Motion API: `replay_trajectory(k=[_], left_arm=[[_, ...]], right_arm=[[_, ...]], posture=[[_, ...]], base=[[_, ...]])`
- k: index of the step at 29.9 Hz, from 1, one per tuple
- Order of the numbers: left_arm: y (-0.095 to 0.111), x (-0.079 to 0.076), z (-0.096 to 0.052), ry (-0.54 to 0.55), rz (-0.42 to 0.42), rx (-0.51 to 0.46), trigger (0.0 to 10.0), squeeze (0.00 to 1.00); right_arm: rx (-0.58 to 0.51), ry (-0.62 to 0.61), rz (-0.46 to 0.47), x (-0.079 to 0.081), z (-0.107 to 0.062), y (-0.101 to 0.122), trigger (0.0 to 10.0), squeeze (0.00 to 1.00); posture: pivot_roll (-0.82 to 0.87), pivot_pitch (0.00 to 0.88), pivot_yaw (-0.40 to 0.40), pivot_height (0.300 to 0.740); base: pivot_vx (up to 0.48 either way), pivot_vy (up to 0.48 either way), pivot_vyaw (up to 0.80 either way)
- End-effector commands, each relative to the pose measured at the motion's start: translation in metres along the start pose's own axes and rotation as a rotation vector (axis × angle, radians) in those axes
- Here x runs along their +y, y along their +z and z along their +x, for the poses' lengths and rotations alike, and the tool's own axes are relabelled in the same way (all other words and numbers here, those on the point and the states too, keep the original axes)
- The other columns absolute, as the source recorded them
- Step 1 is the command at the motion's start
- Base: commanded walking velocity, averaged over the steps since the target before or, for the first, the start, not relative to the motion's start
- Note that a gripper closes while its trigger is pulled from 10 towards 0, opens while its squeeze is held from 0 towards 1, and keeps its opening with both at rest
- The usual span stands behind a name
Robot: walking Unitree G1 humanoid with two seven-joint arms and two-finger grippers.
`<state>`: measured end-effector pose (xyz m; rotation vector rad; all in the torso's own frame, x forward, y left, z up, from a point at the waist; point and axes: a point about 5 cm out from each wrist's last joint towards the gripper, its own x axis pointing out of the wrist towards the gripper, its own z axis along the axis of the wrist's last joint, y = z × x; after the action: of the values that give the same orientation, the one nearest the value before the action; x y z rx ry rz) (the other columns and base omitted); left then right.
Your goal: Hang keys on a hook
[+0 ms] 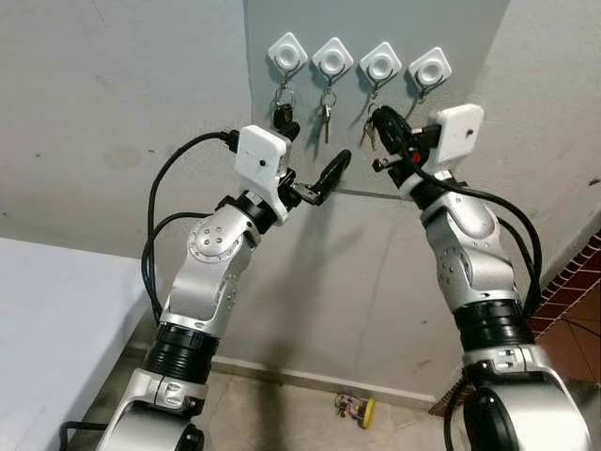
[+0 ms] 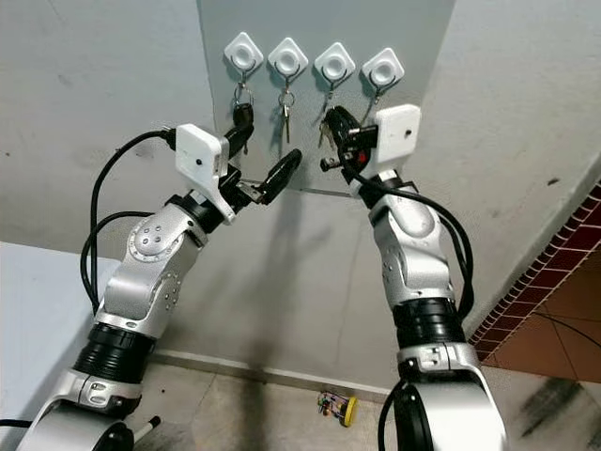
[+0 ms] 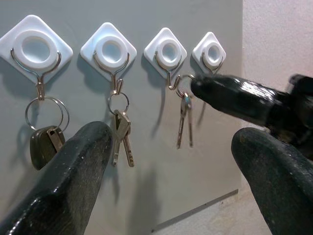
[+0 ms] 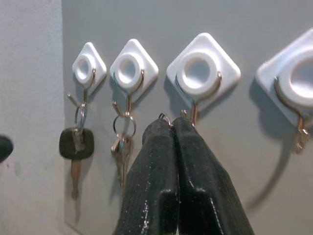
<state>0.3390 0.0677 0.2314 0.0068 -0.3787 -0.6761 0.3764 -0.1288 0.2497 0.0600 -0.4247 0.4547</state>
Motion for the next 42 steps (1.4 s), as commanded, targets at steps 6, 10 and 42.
replay_trajectory(k=[6,10,42], left_arm=[[0.004,-0.003,0.001,-0.025,0.019,-0.005,10.0,0.0],[0.004,-0.003,0.0,-0.022,0.02,-0.004,10.0,0.0],[0.008,0.0,0.002,-0.012,0.014,-0.01,10.0,0.0]], right_arm=[[-0.044,0.004,0.015,-0.003,0.011,0.009,10.0,0.0],[-0.059,-0.005,0.042,-0.006,0.014,0.01,10.0,0.0],[-0.119,-0.123,0.616,-0.022,0.008,-0.003,10.0,0.0]], posture=[[0.06,0.0,-0.042,0.74],[0.06,0.0,-0.043,0.74],[0.06,0.0,-0.037,0.74]], base=[[0.0,0.0,0.0],[0.0,0.0,0.0],[0.0,0.0,0.0]])
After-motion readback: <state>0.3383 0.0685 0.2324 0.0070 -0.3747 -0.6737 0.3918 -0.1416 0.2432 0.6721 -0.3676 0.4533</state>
